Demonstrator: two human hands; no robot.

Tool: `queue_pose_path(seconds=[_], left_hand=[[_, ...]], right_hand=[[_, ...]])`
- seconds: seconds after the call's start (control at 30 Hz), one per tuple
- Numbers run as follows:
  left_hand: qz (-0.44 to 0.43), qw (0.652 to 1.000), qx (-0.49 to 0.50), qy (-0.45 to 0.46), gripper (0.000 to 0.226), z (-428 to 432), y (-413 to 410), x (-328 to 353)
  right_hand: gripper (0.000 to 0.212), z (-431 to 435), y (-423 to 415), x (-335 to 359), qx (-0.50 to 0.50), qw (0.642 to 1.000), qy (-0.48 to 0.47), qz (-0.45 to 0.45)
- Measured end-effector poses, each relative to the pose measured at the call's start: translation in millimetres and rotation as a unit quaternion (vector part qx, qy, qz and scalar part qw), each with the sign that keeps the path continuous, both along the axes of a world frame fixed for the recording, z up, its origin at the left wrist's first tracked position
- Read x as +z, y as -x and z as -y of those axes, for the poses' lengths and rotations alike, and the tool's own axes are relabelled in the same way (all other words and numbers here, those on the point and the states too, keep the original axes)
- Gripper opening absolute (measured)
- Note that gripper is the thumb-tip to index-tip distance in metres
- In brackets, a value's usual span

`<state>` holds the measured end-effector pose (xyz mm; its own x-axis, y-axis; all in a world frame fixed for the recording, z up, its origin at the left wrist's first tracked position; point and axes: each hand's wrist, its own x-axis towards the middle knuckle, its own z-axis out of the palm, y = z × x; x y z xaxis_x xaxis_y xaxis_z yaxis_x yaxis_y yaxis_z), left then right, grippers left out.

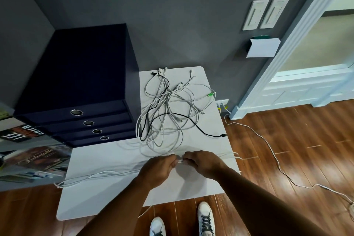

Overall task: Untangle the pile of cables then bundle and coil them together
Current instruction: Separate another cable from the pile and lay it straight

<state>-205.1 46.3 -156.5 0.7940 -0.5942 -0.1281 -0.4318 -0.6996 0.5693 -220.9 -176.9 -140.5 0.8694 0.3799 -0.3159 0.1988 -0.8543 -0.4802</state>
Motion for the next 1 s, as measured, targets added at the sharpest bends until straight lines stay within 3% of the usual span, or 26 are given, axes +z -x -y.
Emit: queue_pose_path(seconds=[0.27, 0.77, 1.0], left_hand=[[0.008, 1.0, 0.022, -0.022, 0.017, -32, -7, 1], [0.041, 0.995, 0.067, -0.054, 0.026, -94, -1, 3], [0.012, 0.992, 0.092, -0.08, 0.022, -101, -1, -3]], right_hand=[[0.03, 37, -7, 6, -0.026, 0.999, 0.031, 0.0], [0.024, 96, 2, 0, -0.094, 0.991, 0.093, 0.012], [0.025, 83, 2, -5, -0.137, 0.99, 0.026, 0.015]])
